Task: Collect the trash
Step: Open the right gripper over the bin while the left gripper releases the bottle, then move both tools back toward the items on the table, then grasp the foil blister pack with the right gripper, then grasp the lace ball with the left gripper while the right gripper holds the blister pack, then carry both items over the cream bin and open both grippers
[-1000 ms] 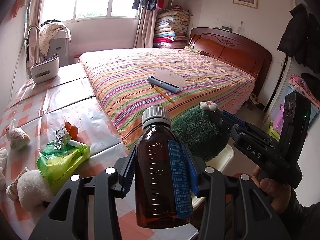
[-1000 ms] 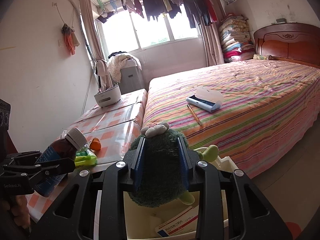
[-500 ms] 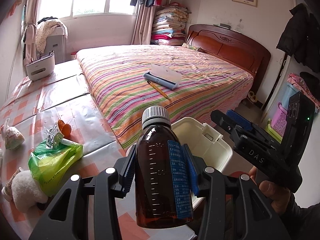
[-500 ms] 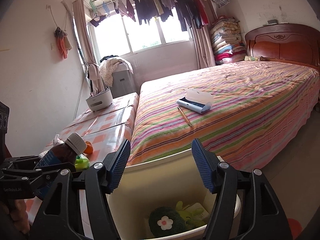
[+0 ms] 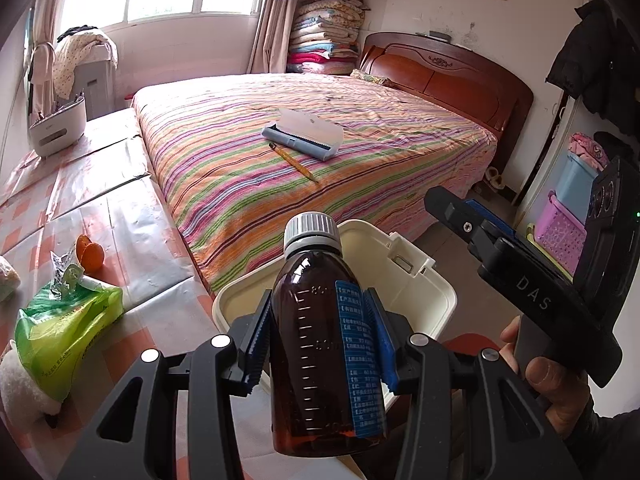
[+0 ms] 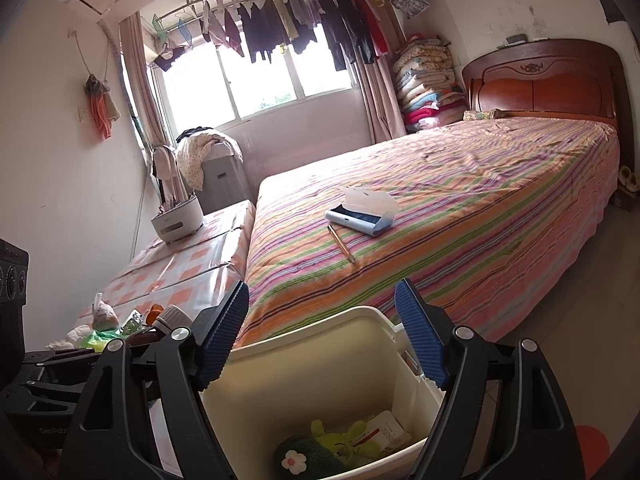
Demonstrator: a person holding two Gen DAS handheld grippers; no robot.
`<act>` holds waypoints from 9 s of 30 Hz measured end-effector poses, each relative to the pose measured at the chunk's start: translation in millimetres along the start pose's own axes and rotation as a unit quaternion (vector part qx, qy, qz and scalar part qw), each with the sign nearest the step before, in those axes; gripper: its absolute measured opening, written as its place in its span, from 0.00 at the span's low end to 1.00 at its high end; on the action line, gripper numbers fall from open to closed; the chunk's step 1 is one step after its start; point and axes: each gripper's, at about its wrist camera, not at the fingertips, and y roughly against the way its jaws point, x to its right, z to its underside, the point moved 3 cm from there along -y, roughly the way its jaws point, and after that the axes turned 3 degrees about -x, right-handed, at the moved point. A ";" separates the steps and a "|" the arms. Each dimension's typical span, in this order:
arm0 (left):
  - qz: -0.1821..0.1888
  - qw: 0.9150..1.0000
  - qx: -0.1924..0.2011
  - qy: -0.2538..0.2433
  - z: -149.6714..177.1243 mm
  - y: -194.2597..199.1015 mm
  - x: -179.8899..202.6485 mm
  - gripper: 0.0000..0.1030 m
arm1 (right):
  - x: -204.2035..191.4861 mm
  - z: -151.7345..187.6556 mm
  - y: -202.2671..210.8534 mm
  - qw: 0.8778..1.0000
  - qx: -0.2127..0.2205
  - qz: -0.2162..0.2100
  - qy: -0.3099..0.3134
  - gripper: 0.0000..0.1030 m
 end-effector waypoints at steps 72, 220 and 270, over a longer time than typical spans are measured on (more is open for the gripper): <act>-0.218 0.943 0.078 0.237 85.2 191.2 -227.3 0.70 | -191.3 35.6 -74.1 0.969 -0.144 -0.191 0.059 0.81; -0.217 0.960 0.115 0.136 24.4 123.8 -142.4 0.34 | -100.3 19.0 -43.5 0.973 -0.138 -0.184 0.033 0.32; -0.064 0.997 0.019 0.045 3.2 5.8 -16.1 0.35 | 8.3 7.5 -8.0 0.996 -0.042 -0.051 -0.058 0.73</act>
